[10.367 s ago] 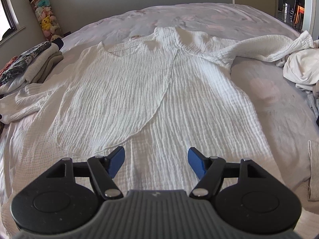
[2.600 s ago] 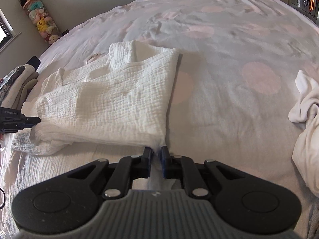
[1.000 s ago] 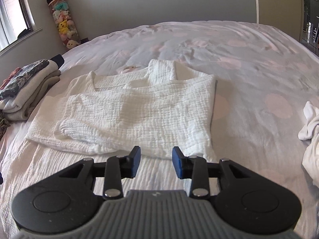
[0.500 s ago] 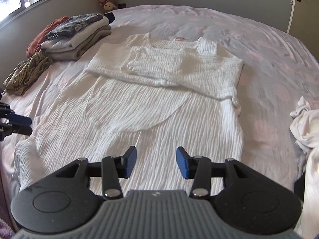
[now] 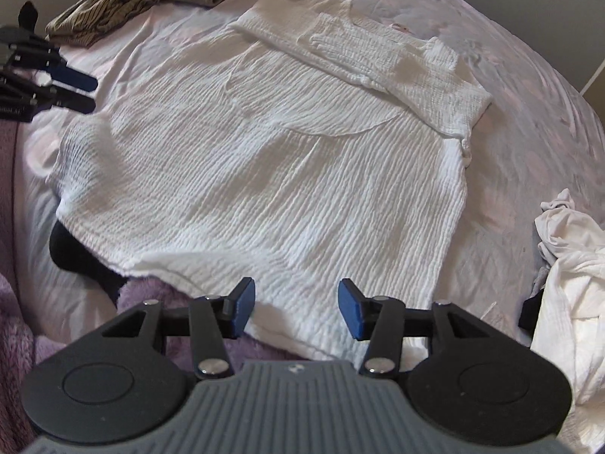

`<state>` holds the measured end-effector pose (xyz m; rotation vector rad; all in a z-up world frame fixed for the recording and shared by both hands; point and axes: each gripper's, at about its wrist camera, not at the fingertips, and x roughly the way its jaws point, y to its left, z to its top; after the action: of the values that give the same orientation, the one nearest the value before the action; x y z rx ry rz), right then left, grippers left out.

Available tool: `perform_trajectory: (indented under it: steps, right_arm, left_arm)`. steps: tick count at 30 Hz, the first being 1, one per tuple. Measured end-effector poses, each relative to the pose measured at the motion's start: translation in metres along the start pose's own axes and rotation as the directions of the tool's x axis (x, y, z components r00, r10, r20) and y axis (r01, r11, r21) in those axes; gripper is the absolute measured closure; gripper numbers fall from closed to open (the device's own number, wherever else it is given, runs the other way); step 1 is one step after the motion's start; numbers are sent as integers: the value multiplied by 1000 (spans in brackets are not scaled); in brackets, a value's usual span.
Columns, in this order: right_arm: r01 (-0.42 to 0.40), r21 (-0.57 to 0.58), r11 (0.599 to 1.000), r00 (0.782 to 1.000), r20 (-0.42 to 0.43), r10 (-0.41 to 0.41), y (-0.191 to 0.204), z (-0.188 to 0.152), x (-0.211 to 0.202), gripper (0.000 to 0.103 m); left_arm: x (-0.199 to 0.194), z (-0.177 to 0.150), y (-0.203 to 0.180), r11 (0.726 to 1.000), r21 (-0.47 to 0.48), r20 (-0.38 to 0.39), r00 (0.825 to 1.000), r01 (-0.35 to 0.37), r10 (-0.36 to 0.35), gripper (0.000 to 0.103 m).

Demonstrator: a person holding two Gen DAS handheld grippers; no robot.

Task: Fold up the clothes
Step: 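Move both open grippers down to the long shirt hem, then grasp the shirt hem with the right gripper while the left gripper grasps it too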

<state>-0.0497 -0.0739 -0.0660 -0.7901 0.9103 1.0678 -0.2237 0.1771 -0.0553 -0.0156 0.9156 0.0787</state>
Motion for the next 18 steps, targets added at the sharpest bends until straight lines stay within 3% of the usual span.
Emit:
perform_trajectory:
  steps: [4,8,14,18]
  right_arm:
    - [0,-44,999,1000,-29,-1,10,-7,-7,50]
    - [11,-104,995,998,-53,-16,19,-11,-9,40]
    - [40,-149,988,996,-73,-51,25,-5,-3,40]
    - [61,-199,978,994,-81,-79,28,0,-1,42]
  left_arm:
    - [-9,1,-8,1000,29,12,1000,-5,5,76]
    - [-11,0,-13,999,54,8,1000,-5,4,74]
    - [-7,-5,-15,996,85,-16,999,29,-28,72]
    - [-3,-14,-18,985,147,-51,995,92,-85,58]
